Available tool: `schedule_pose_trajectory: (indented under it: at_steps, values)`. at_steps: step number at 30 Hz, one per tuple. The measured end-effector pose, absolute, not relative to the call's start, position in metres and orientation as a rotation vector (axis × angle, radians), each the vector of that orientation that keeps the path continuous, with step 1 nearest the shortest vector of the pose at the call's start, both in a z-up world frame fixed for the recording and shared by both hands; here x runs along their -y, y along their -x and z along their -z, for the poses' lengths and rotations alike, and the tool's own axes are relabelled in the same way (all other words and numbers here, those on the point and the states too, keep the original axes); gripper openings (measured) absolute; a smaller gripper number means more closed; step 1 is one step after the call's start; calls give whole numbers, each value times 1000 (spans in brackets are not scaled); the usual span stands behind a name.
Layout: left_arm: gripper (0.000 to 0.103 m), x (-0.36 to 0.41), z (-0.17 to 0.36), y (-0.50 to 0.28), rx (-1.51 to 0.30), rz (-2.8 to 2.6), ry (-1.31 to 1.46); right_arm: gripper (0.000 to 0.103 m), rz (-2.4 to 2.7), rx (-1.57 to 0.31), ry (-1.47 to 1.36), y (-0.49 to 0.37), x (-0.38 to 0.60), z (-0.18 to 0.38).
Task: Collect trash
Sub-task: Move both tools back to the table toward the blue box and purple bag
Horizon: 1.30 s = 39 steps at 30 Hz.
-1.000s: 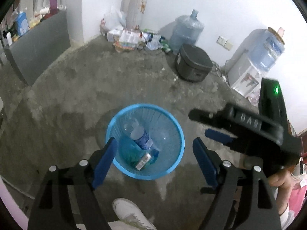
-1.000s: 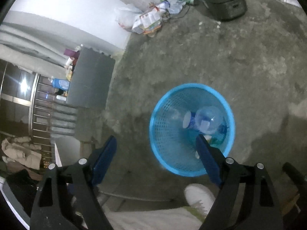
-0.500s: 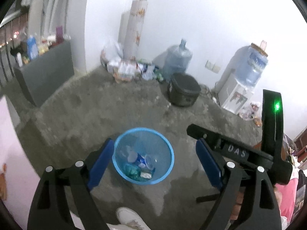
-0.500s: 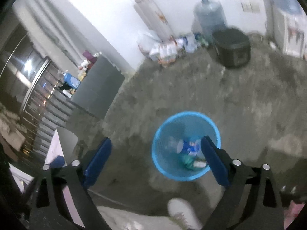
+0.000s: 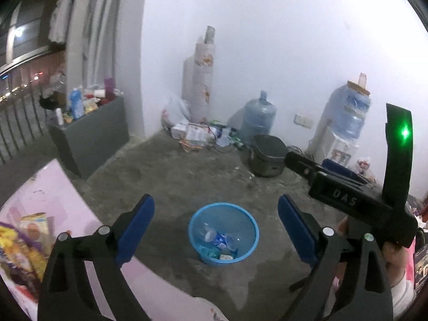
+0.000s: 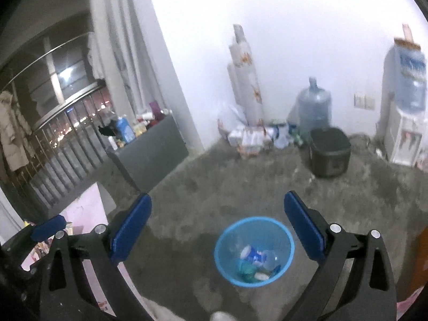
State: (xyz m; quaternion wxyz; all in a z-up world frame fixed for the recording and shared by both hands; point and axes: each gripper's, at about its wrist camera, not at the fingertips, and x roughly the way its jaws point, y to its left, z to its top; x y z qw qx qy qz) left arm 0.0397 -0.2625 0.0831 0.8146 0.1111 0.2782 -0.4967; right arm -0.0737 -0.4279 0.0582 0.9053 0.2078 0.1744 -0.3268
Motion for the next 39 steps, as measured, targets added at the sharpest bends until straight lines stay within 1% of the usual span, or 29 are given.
schedule_pose_trajectory:
  at_steps: [4,13,15,18,24,27,31,35,39]
  values:
    - [97,233,-98,-44,-559,1025,-160,95,701,-309,-349,76,413,-72]
    - [97,171,-128,-49,-469,922,-46,95,646,-247,-212,75,382,-92]
    - [97,155,-133,-52,-449,895,-38,95,621,-190,-188,79,374,-91]
    - [97,125,-139,-57,-438,861,-44,95,578,-205,-203,74,368,-91]
    - [97,40,-148,-66,-407,654,-15,95,486,-226,-214,49,349,-90]
    - [97,-12,-147,-71,-402,519,32,95,409,-260,-230,30,338,-89]
    - [97,-62,-135,-77,-431,401,83,95,305,-294,-265,11,318,-89]
    - [97,-91,-120,-84,-473,351,119,95,177,-328,-329,-7,304,-91]
    - [97,-108,-102,-89,-522,332,139,95,103,-361,-325,-24,285,-90]
